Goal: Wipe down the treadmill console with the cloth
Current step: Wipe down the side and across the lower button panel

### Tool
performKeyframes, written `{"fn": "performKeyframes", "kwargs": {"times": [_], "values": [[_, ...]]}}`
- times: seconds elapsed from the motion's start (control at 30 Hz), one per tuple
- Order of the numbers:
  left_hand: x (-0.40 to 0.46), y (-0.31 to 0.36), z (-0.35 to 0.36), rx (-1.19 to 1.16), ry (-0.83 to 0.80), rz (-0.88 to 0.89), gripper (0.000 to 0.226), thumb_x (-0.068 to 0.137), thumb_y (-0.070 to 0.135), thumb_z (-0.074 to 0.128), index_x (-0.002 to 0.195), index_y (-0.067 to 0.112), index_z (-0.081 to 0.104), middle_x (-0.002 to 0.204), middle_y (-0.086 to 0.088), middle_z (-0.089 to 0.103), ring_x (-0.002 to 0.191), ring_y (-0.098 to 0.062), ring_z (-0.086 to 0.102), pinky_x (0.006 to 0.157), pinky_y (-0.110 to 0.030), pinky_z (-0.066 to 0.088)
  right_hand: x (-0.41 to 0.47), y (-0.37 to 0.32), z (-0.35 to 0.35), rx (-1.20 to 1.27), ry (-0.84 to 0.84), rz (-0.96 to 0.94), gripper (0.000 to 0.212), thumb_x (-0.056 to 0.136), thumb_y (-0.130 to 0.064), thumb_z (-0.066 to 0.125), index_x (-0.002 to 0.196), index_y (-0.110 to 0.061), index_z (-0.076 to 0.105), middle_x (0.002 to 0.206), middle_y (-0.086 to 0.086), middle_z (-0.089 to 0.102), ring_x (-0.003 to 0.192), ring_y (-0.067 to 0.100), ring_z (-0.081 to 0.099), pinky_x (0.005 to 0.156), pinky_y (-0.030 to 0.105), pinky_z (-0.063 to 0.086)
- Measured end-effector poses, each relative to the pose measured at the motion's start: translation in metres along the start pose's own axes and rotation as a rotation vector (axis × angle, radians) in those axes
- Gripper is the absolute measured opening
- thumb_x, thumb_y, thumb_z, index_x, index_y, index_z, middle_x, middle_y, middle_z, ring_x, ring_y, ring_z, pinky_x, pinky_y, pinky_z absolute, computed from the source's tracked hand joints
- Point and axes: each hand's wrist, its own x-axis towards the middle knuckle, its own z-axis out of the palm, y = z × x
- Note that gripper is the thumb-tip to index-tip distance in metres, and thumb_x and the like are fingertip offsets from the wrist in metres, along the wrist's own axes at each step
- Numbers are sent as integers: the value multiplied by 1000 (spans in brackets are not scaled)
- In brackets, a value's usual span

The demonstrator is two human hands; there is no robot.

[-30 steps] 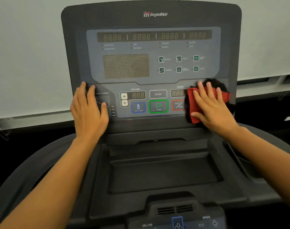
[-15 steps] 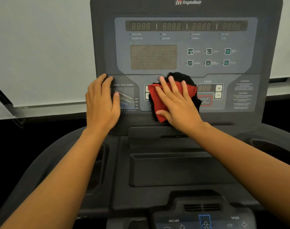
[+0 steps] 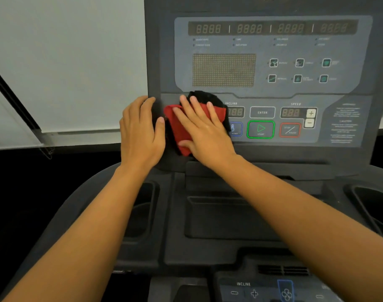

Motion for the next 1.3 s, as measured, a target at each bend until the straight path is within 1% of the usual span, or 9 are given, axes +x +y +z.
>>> {"fn": "performKeyframes", "kwargs": {"times": [0.17,0.33,0.5,0.6,0.7,0.83,0.93,1.17,1.3], "values": [[-1,-1,-5,-20,-9,-1,44,93,23,43,135,9,40,143,-10,41,132,-25,34,108,-37,27,-45,67,-29,-58,-67,24,82,80,-33,70,148,-13,28,158,10,19,146,30,15,116,52,8],[-3,-5,-4,-94,-104,-11,48,97,25,38,143,14,33,154,-3,30,141,-17,25,112,-31,20,-69,100,-42,-165,-156,-56,67,91,-33,51,149,-16,23,159,11,13,146,34,9,116,55,5],[-2,-8,-5,-407,-165,-238,47,101,27,32,147,17,28,156,0,27,142,-11,22,116,-27,18,-45,88,-34,-295,-281,-408,63,93,-47,36,150,-22,24,159,9,15,146,34,9,115,60,7],[4,-14,-2,-571,-146,-383,46,100,33,31,144,21,35,150,0,37,136,-13,35,115,-36,28,-19,68,-24,-302,-296,-594,61,95,-46,35,151,-25,21,160,6,13,146,33,7,115,60,7],[8,-18,-1,-644,-138,-450,52,95,44,30,141,23,39,147,1,42,131,-18,44,110,-45,37,0,43,-13,-243,-257,-662,59,95,-42,41,149,-26,25,159,6,18,146,32,10,115,61,10],[11,-15,1,-689,-136,-506,46,98,39,29,139,23,42,145,2,44,129,-16,45,110,-43,36,20,1,7,-132,-172,-634,56,92,-34,54,144,-22,37,156,7,29,145,33,18,114,62,13],[13,-11,2,-691,-129,-556,44,99,36,30,138,21,44,143,-1,46,131,-14,42,112,-38,33,29,-22,14,1,-183,-556,49,94,-29,45,142,-20,41,154,7,33,146,33,15,114,63,10],[24,-7,5,-612,-111,-513,58,89,53,24,136,26,46,140,4,50,128,-13,45,110,-44,35,-13,18,-1,59,-328,-609,49,99,-31,29,147,-21,33,158,-3,23,148,22,8,117,50,-3],[29,5,7,-617,-68,-519,61,86,57,24,134,27,46,138,2,51,127,-15,46,109,-46,37,3,33,-11,-38,-203,-459,51,99,-31,30,149,-22,27,159,-3,20,147,20,10,118,47,1]]}}
